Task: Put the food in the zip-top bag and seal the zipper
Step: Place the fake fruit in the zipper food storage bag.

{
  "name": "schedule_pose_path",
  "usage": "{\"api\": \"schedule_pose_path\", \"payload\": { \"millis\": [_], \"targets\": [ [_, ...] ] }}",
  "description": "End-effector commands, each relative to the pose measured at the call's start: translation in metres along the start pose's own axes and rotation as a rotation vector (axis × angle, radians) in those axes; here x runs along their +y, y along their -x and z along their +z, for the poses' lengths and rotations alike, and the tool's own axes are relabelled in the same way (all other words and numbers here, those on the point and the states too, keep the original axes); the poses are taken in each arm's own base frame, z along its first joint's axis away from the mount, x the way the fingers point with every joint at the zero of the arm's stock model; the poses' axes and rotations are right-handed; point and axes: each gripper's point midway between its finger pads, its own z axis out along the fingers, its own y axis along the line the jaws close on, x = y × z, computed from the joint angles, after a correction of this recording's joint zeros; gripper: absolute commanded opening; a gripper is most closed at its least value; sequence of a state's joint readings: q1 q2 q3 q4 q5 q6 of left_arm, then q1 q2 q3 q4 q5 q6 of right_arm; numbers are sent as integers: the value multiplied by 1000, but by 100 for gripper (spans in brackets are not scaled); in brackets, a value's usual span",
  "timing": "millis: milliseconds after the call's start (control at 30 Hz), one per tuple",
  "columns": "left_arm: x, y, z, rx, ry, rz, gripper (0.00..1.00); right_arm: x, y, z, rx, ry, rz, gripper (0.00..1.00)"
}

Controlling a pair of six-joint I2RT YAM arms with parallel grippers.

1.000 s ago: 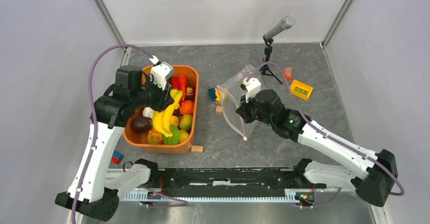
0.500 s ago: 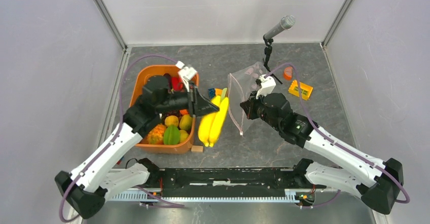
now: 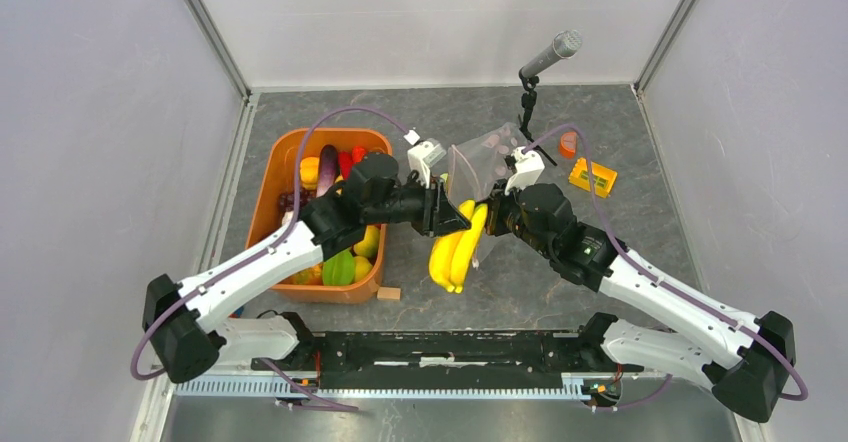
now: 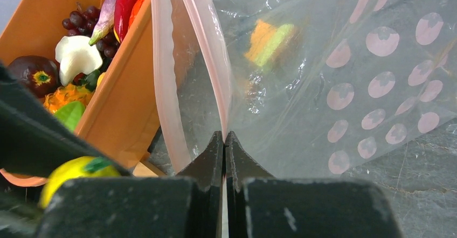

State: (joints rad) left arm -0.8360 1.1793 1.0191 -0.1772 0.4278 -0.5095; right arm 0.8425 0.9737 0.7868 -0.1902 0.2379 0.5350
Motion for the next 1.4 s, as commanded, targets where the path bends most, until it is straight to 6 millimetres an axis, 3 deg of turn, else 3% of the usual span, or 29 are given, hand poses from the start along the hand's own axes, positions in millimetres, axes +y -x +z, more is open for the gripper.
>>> {"api": "schedule_pose_path", "payload": {
  "millis": [0, 233, 500, 800, 1033, 1233, 1367],
  "targets": [
    [16, 22, 8, -52, 129, 63, 8, 6, 9, -5, -31, 22, 9, 0],
    [52, 27, 9, -96, 321, 1, 7, 2, 6, -9, -18, 12, -4, 0],
    [55, 47, 15, -138, 360, -11, 8, 17, -5, -15, 29, 98, -24, 0],
    [76, 59, 19, -150, 493, -8, 8, 39, -12, -25, 69, 184, -62, 0],
    [66, 54, 24, -145, 419, 142, 9, 48, 0, -35, 20, 241, -34, 0],
    [79, 53, 11, -151, 505, 268, 9, 45, 0, -38, 22, 230, -57, 0],
    [63, 50, 17, -145, 415, 344, 12, 53, 4, -41, 13, 278, -79, 0]
  ]
}}
